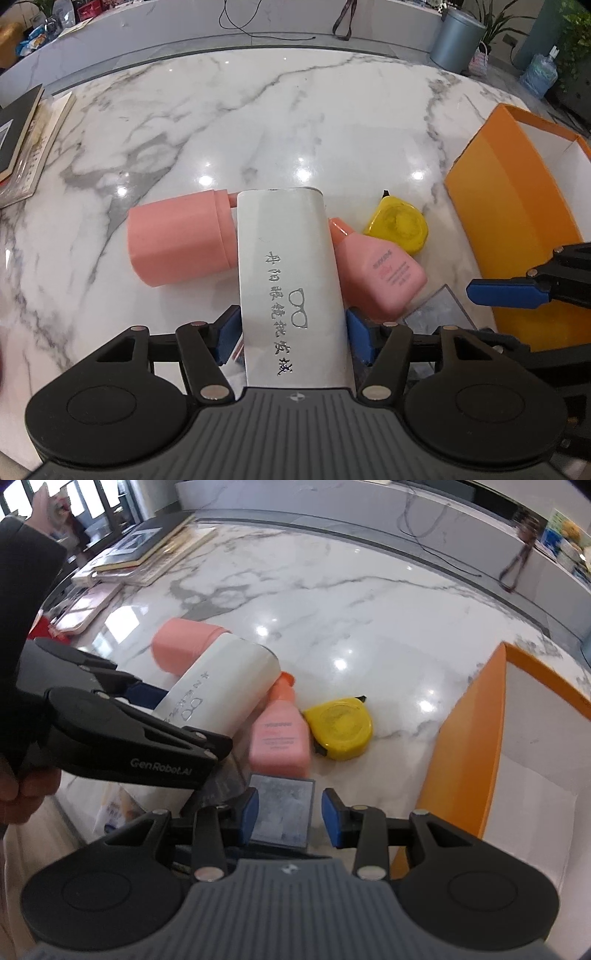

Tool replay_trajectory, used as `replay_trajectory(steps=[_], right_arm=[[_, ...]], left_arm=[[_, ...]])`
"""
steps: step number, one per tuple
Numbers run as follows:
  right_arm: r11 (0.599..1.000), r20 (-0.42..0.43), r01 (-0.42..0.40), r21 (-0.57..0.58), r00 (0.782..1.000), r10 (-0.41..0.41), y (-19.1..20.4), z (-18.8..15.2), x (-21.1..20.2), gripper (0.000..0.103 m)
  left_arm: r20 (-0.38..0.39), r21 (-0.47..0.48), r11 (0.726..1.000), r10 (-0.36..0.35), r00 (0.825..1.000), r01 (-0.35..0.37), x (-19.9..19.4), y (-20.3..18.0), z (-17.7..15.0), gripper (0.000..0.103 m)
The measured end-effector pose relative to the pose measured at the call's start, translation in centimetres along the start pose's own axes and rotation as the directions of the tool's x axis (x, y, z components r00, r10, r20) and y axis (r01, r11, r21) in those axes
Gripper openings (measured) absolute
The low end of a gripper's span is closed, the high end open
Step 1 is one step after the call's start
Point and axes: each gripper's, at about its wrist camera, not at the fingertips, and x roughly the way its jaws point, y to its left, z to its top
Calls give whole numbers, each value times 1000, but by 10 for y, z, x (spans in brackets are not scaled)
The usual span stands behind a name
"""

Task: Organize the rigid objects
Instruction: 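Grasp the white glasses case with the left tool while the right tool grasps the cardboard box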

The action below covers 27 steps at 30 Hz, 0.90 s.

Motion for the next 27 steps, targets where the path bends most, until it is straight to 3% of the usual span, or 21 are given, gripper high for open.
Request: replay_trajectory(steps=[4, 8, 14, 17, 22, 24, 27], right_arm=[[994, -10, -44, -97, 999, 43, 8, -4, -11, 30], [982, -57, -38, -185, 998, 28, 16, -9, -13, 29], [974, -89, -89, -210, 993, 71, 23, -19, -24, 30], [983, -98, -95, -160, 992, 80, 32, -25, -27, 54], [991, -109, -96, -93, 990, 85, 44, -35, -18, 55], [994, -106, -89, -66, 991, 82, 46, -37, -15, 64], [996, -102, -91, -22, 991, 88, 46, -37, -12, 65]], left_arm=[[10, -5, 1000, 1, 1000, -1, -19, 3, -12, 70], [27, -25, 1000, -9, 1000, 10, -37, 3, -25, 69], [16, -43, 999, -21, 1000, 21, -51, 2, -45, 69], [1, -51, 999, -12, 1000, 12, -52, 1, -55, 69], [-45, -41, 999, -4, 999, 2, -45, 1, -70, 69], [-60, -39, 999, 9, 998, -11, -41, 3, -73, 69], [-60, -38, 999, 23, 998, -25, -38, 5, -73, 68]])
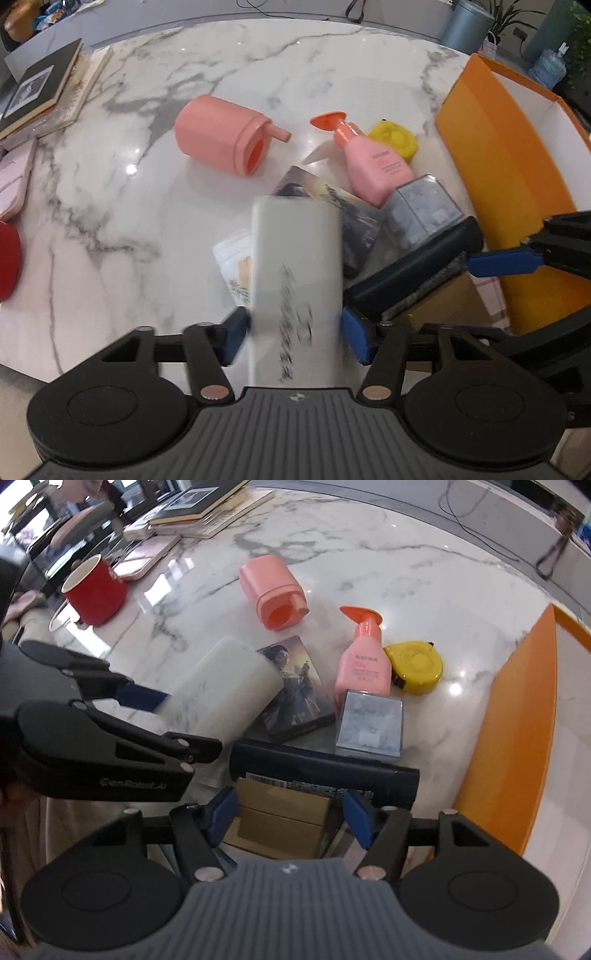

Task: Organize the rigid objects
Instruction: 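Grasp the white glasses case with the left tool while the right tool grasps the cardboard box, then carry both items into the orange box and open both tools to release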

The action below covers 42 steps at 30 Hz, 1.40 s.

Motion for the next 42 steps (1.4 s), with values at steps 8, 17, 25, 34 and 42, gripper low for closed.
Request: replay_trajectory(steps=[8, 17, 25, 34, 42], right_arm=[[999, -42, 2, 48, 999, 0, 5, -7, 13, 74], [998, -67, -14, 68, 998, 19, 3, -16, 29, 67], [998, -30, -25, 63, 999, 27, 1, -22, 26, 64], [998, 59, -41, 55, 998, 37, 0, -21, -9, 61], [998, 216, -13, 54, 976, 1, -10, -20, -69, 61]], left_arm=[[-27, 40, 999, 26, 999, -25, 5, -6, 2, 74], [-82, 26, 999, 23, 996, -21, 17, -6, -6, 75], [-59, -3, 1000, 29, 998, -30, 15, -7, -16, 68], [42, -31, 999, 29, 999, -27, -28, -8, -16, 68], [155, -2, 1000, 2, 988, -1, -76, -33, -2, 68]])
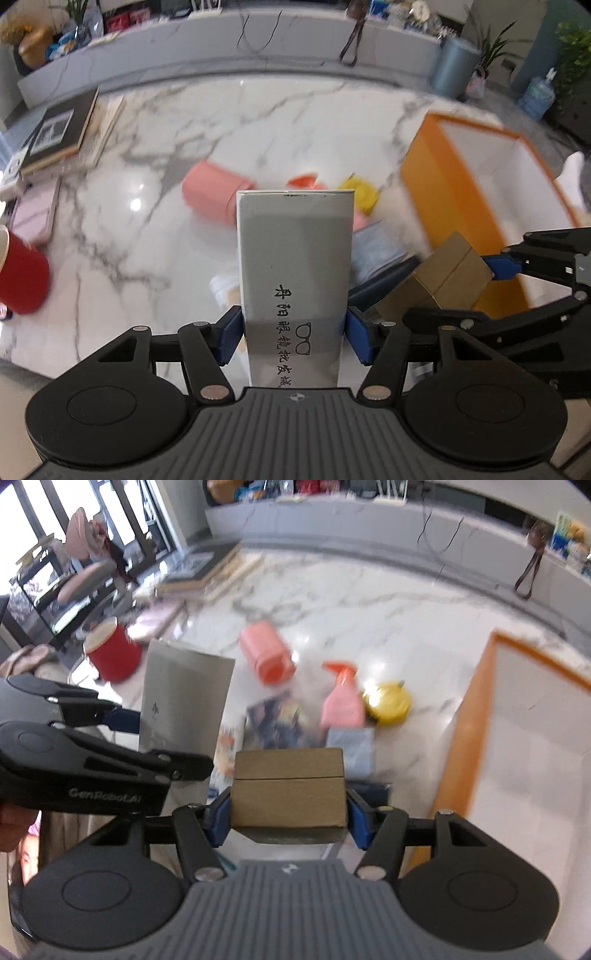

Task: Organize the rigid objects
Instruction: 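Carry both items into the orange box and open both tools to release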

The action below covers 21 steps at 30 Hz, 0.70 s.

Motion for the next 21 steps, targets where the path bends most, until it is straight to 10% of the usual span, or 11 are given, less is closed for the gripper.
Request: replay_trajectory(steps=[13, 21], right_arm=[[987, 194, 149, 66, 968, -159, -64, 5, -105, 61], [954, 45, 239, 183, 967, -251, -134, -36, -89, 61]], left_arm=[[132, 58, 979, -204, 970, 197, -49, -76, 70, 68], [3, 74, 938, -339, 941, 338, 9, -140, 100, 68]])
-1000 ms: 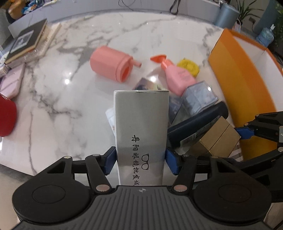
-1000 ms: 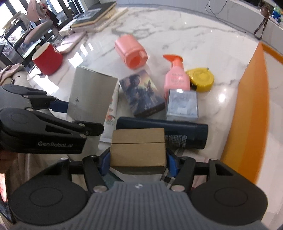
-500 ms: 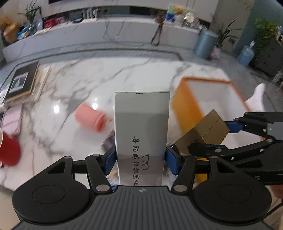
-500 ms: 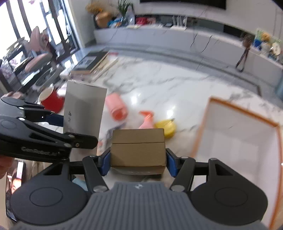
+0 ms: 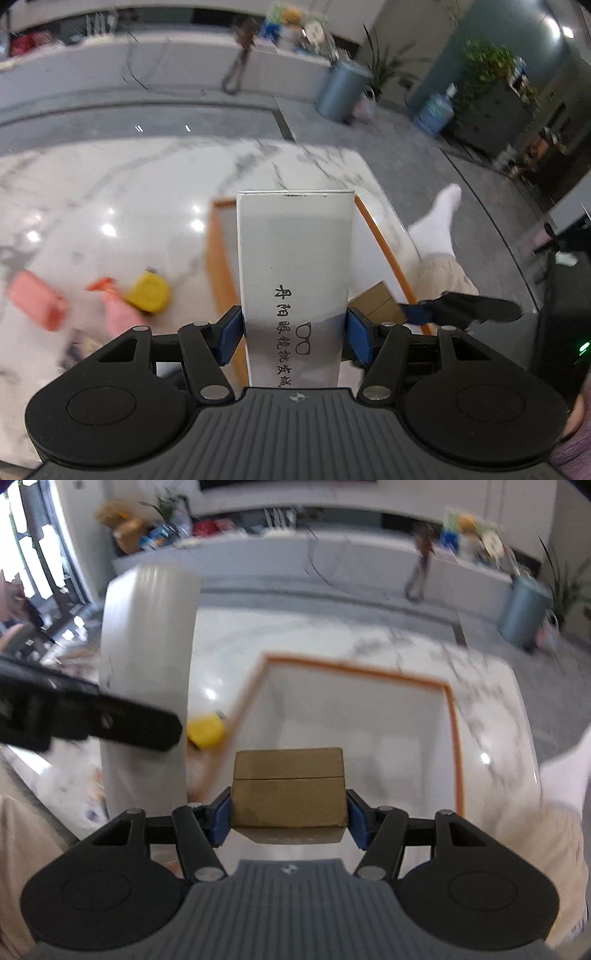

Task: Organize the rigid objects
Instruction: 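Carry both items into the orange box and open both tools to release, then move both tools back to the table items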

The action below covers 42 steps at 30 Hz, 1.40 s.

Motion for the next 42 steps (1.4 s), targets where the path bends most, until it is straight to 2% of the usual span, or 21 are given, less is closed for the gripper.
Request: replay_trajectory(steps=[4, 9, 18, 25, 32, 37, 42], right_arm=[[1000, -75, 17, 23, 997, -15, -20, -17, 23, 61], [1000, -153, 9, 14, 988, -6, -29, -36, 49, 61], [1000, -219, -22, 10, 976, 24, -33, -42, 76, 61], [1000, -248, -16, 5, 969, 17, -30, -47, 79, 61], [1000, -245, -9, 1, 970, 9, -29, -37, 83, 60], [1000, -229, 3, -5, 973, -4, -27, -37, 73, 61], [1000, -205, 12, 1, 979, -12, -23, -38, 64, 62]], left_arm=[[-70, 35, 999, 42, 997, -40, 46, -11, 2, 68], [-132, 77, 996, 64, 989, -55, 82, -22, -6, 68], [-198, 110, 991, 97, 975, -76, 103, -30, -26, 68], [-206, 177, 978, 143, 968, -107, 109, -40, -30, 68], [-213, 186, 975, 157, 964, -118, 108, -42, -31, 68], [-200, 155, 980, 152, 968, -122, 98, -37, -31, 69], [-159, 123, 987, 121, 980, -102, 76, -32, -34, 69]])
